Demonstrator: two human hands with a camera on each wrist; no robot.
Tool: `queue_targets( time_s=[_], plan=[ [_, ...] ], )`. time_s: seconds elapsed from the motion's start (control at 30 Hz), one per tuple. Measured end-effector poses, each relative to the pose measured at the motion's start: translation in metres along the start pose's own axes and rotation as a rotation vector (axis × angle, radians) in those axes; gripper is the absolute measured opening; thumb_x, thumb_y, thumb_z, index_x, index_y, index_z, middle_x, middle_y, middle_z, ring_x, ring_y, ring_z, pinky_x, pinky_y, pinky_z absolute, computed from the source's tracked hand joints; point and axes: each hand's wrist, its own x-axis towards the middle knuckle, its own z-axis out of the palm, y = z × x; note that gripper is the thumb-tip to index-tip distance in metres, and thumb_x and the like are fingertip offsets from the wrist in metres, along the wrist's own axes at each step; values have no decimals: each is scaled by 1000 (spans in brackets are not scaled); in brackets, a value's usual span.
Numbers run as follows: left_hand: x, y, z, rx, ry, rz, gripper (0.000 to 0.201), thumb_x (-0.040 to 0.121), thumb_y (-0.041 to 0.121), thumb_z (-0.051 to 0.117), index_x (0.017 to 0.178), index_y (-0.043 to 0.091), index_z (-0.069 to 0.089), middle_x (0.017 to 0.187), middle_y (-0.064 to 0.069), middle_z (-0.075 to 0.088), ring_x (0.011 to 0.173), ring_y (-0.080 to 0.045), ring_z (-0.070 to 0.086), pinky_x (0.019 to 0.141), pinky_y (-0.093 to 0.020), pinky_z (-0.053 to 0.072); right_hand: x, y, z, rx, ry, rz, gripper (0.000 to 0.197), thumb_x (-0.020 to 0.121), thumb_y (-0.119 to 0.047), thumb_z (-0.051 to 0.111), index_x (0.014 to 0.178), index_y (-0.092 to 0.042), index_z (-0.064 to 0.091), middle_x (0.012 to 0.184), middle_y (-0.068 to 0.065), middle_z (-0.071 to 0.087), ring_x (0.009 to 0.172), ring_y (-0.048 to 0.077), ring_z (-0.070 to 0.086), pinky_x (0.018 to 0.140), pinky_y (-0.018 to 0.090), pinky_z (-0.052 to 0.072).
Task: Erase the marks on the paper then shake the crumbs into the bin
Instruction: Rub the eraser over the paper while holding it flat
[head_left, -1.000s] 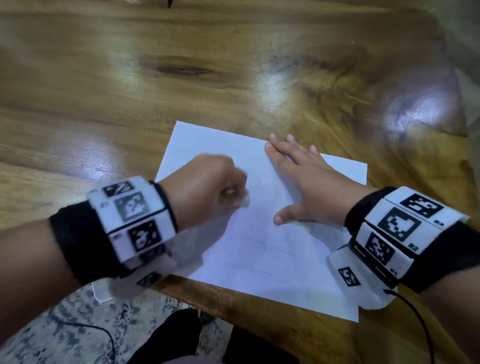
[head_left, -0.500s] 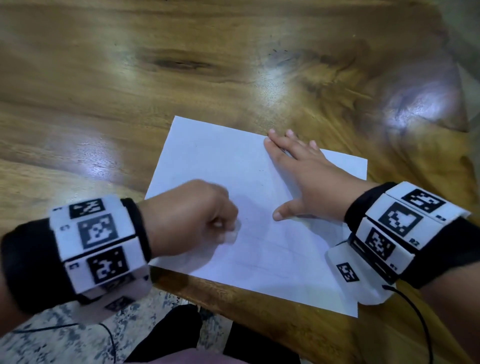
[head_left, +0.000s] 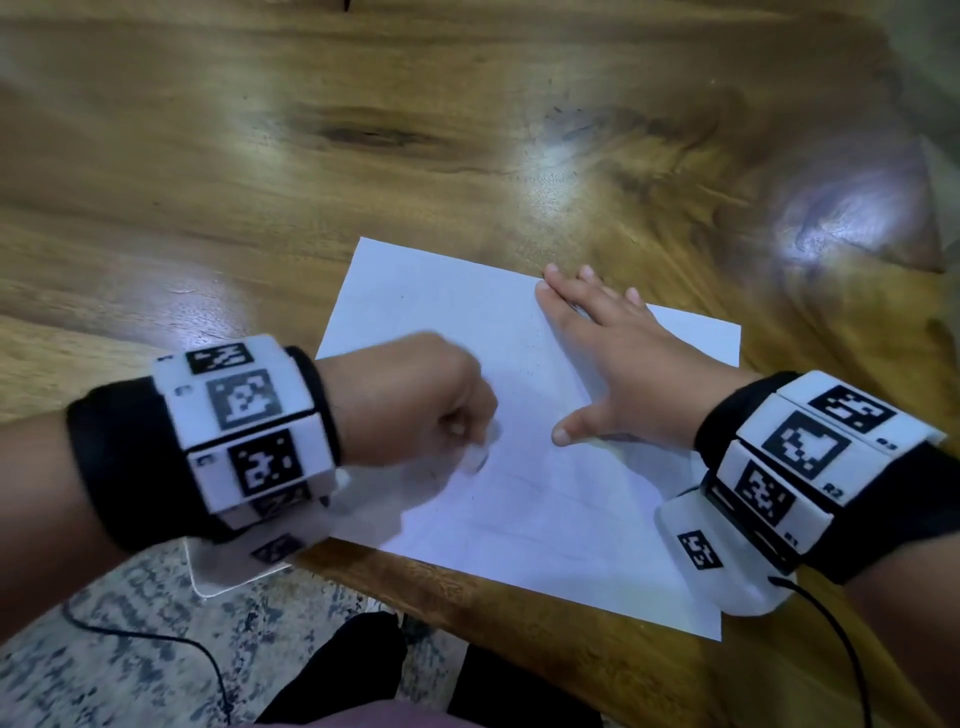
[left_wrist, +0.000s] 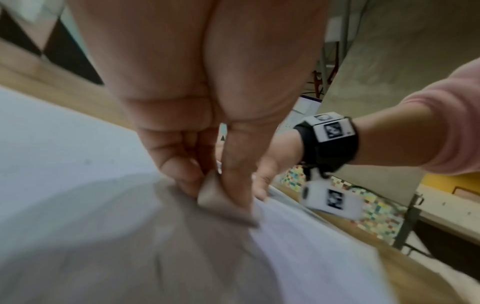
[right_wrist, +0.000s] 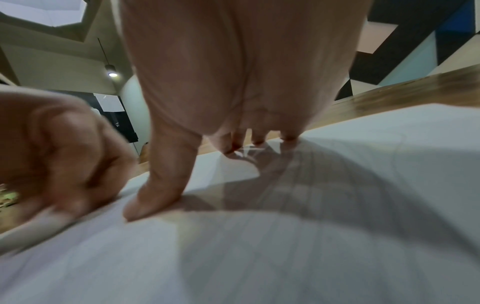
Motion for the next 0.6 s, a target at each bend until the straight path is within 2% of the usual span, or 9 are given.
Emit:
queue_targets(
  time_s=[0.07,0.13,0.2,0.27,0.33,0.37,0.5,0.53,0.6],
  plan=[
    [18,2,-11,81,235,-55,15,75,25,55,76,15,66,74,-2,56,69,-19,50,62,-23,33,0,0,1,1,6,-1,120,69,-50,73,147,-20,-13,155,-9,-23,142,13,-23,112,29,-14],
    [27,2,-12,107,346,-104,11,80,22,59,81,12,64,77,-3,51,73,-24,50,63,-26,34,1,1,1,6,8,-2,120,68,-50,73,147,-21,-13,155,-9,-23,142,12,-23,112,29,-15],
    [16,4,0,68,319,-2,13,78,23,60,72,12,62,71,-1,48,65,-24,50,59,-25,30,1,1,1,6,4,-3,121,68,-50,73,147,-20,-12,155,-9,-23,142,13,-23,112,29,-14],
    [-2,9,13,8,146,93,12,76,21,60,67,13,61,68,2,50,60,-19,50,58,-24,35,1,1,1,6,5,-3,120,68,-49,74,147,-20,-12,155,-8,-23,142,13,-22,112,29,-14],
    [-10,8,17,-88,-44,47,6,78,15,61,76,14,66,75,7,54,71,-20,57,70,-25,45,0,0,1,5,3,-1,120,69,-49,73,147,-20,-12,155,-7,-23,142,14,-22,112,30,-14],
    [-8,7,13,-116,-55,25,6,79,15,61,79,15,67,76,8,55,76,-22,59,72,-26,46,0,0,0,2,4,-2,120,69,-49,73,147,-19,-12,155,-7,-23,142,14,-23,112,30,-14],
    [20,4,-5,79,340,-50,11,80,21,60,84,12,65,84,-10,59,77,-30,57,66,-30,42,0,0,0,11,5,-5,120,68,-49,74,147,-20,-12,155,-8,-23,142,13,-22,112,30,-14],
    [24,6,-4,81,381,-63,12,81,21,59,86,11,64,86,-12,59,78,-31,56,68,-32,43,0,0,1,17,7,-4,120,68,-49,74,147,-21,-12,155,-9,-23,142,13,-23,112,30,-14],
    [20,15,5,67,314,2,11,82,20,57,80,10,61,78,-8,55,71,-29,53,65,-31,40,1,1,0,16,6,-3,120,68,-48,74,147,-21,-12,155,-8,-23,142,13,-22,112,30,-14]
  ],
)
